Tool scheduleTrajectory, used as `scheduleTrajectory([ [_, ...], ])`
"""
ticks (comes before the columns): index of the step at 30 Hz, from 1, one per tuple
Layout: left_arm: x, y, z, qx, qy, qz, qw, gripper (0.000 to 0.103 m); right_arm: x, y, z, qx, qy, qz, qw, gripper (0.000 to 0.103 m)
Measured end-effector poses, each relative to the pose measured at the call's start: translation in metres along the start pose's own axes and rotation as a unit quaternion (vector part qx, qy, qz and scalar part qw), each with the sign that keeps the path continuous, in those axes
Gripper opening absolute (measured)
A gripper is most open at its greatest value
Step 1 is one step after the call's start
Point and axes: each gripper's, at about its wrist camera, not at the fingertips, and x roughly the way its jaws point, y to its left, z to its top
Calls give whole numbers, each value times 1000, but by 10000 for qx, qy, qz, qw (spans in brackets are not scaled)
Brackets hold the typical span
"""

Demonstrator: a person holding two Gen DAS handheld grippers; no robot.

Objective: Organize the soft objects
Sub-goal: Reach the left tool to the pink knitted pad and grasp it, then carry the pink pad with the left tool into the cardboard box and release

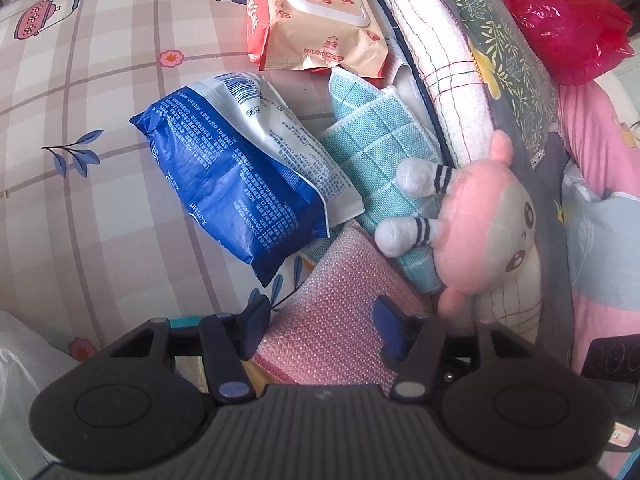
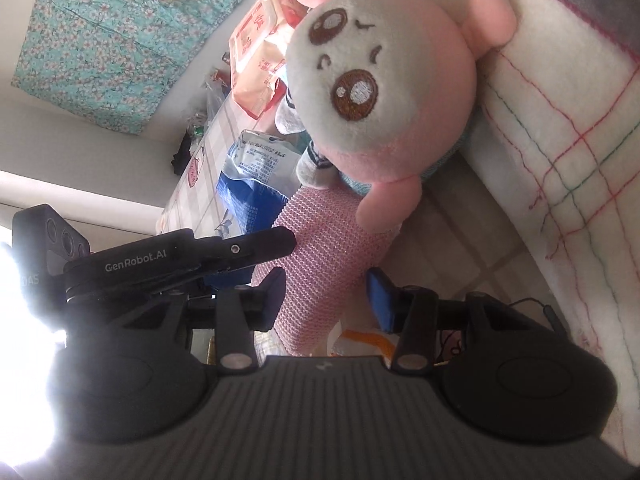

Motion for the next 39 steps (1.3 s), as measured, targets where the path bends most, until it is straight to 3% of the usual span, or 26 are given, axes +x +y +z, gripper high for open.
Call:
scheduleTrajectory([
  [12, -77, -16, -43, 440, -487, 2, 9978, 51, -33, 34, -17, -337, -381, 275, 9983, 35],
  [20, -159, -1, -80, 356, -1181, 32, 9924, 50, -69, 87, -45, -910, -485, 703, 9922, 35],
  [28, -253, 53, -134, -12, -2085, 335, 9775, 49, -91, 160, -90, -1720, -223, 1184, 9777, 35],
  [35, -309, 126, -187, -690, -2715, 854, 9562, 49, -55, 257, -143, -2564, 421, 1483, 9542, 35],
  [39, -317, 182, -206, -1248, -2725, 1179, 9467, 49, -15, 307, -177, -2969, 921, 1434, 9396, 35],
])
